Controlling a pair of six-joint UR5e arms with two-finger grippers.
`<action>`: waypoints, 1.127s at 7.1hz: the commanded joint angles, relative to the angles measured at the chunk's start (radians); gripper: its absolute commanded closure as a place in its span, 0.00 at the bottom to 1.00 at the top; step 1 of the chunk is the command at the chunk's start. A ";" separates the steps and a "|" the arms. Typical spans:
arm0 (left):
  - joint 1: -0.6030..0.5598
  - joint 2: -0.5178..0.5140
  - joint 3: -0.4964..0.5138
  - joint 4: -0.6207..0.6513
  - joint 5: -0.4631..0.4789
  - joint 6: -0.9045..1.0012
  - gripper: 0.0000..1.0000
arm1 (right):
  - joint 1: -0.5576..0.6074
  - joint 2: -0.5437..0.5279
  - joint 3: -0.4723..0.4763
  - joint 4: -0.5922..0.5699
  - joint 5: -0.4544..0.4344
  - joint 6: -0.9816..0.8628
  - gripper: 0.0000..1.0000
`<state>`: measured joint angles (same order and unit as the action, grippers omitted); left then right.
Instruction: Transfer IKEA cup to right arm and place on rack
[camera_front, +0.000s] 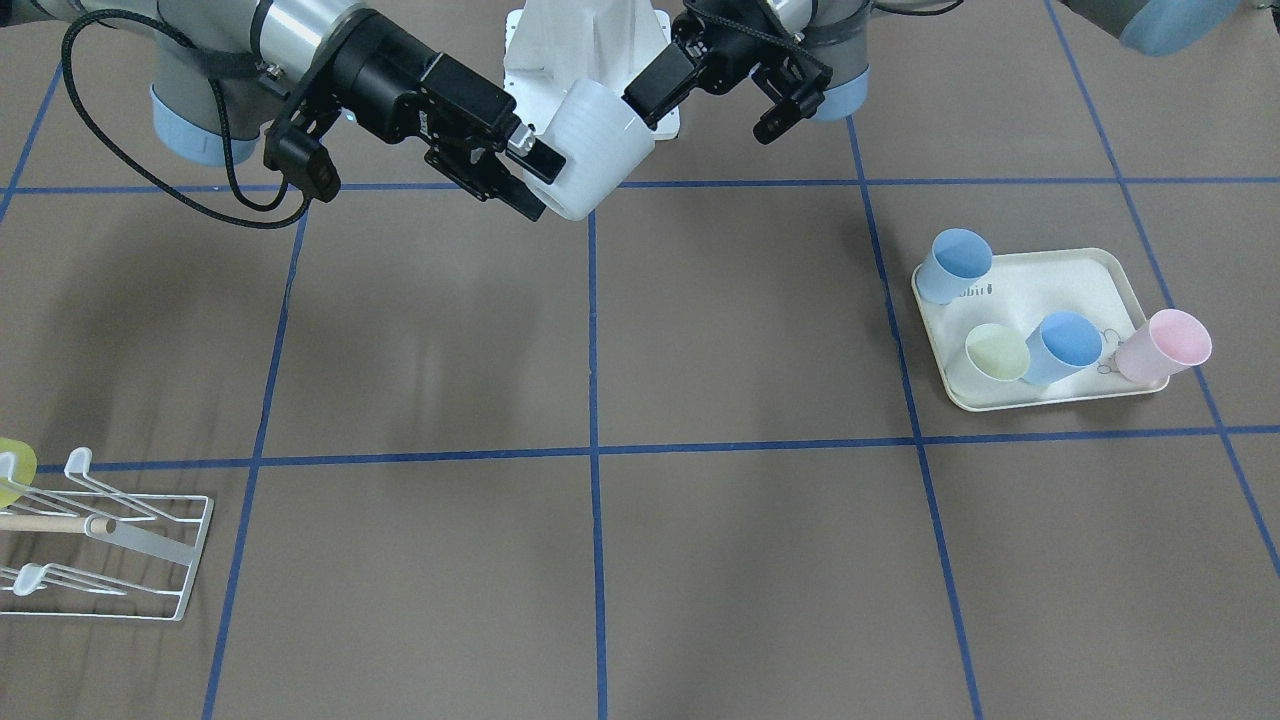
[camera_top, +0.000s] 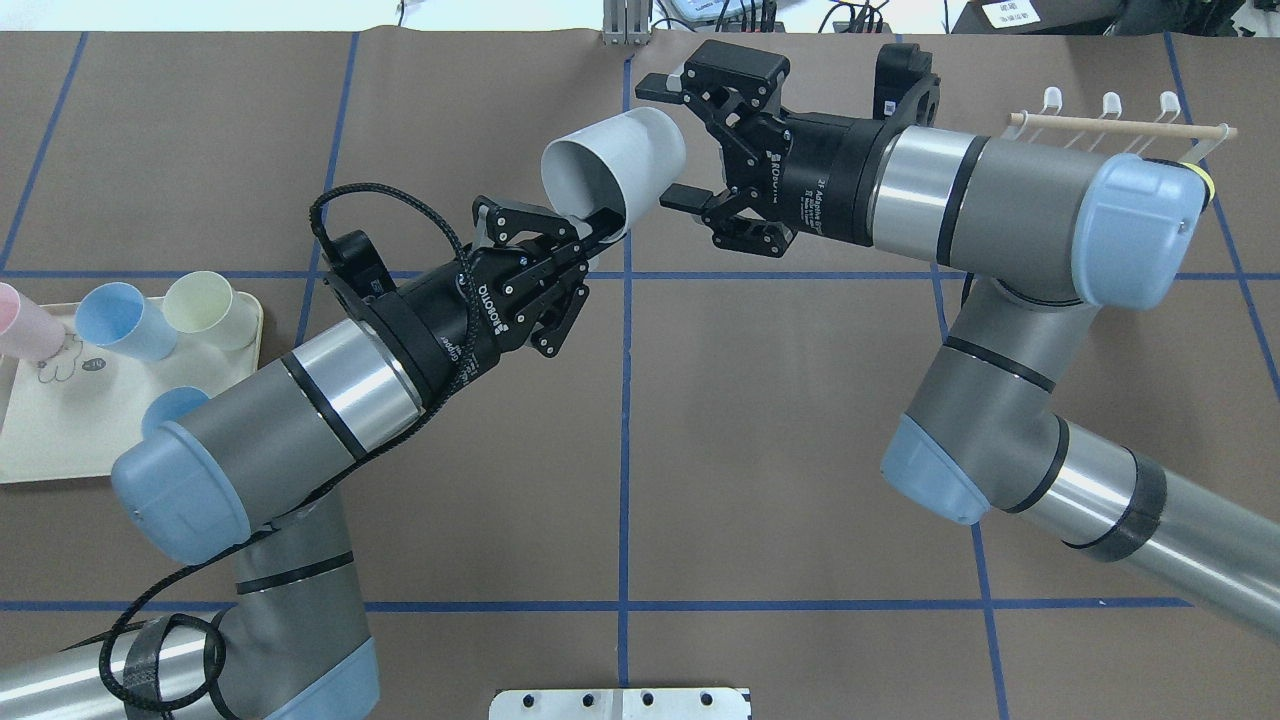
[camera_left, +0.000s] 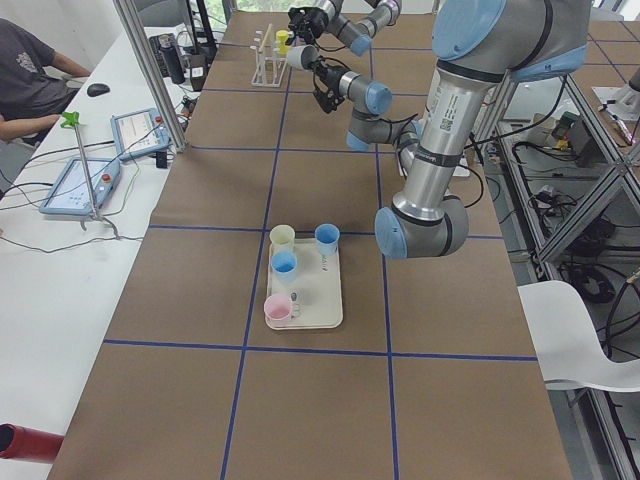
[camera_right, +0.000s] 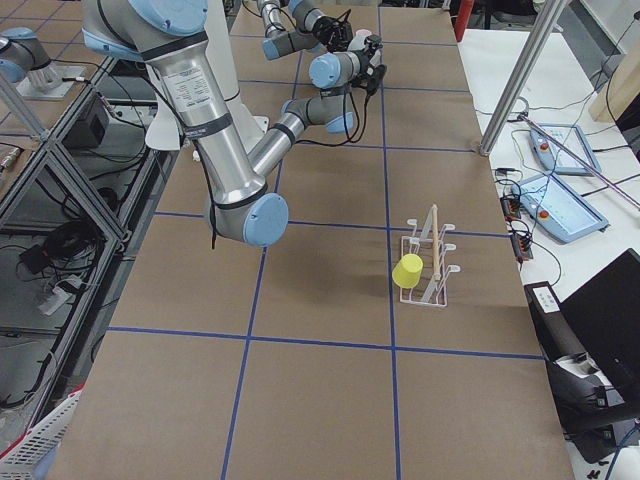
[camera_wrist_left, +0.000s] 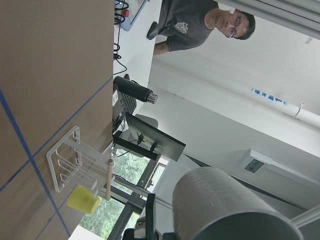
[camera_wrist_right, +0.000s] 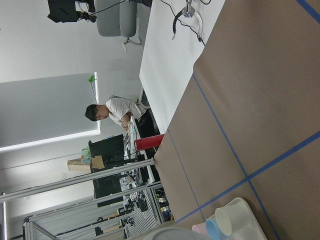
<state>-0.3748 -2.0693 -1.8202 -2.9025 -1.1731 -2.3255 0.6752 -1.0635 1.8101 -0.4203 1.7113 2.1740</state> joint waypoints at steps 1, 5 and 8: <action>0.004 -0.011 0.005 0.003 0.001 0.002 1.00 | -0.005 0.000 -0.002 0.000 0.001 0.000 0.00; 0.008 -0.040 0.041 0.008 0.007 0.000 1.00 | -0.009 0.000 0.000 0.002 0.002 0.000 0.02; 0.002 -0.041 0.030 0.008 0.012 0.002 0.00 | -0.016 0.000 0.000 0.002 0.005 -0.005 1.00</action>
<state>-0.3695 -2.1106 -1.7818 -2.8946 -1.1646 -2.3245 0.6612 -1.0630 1.8101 -0.4188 1.7149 2.1705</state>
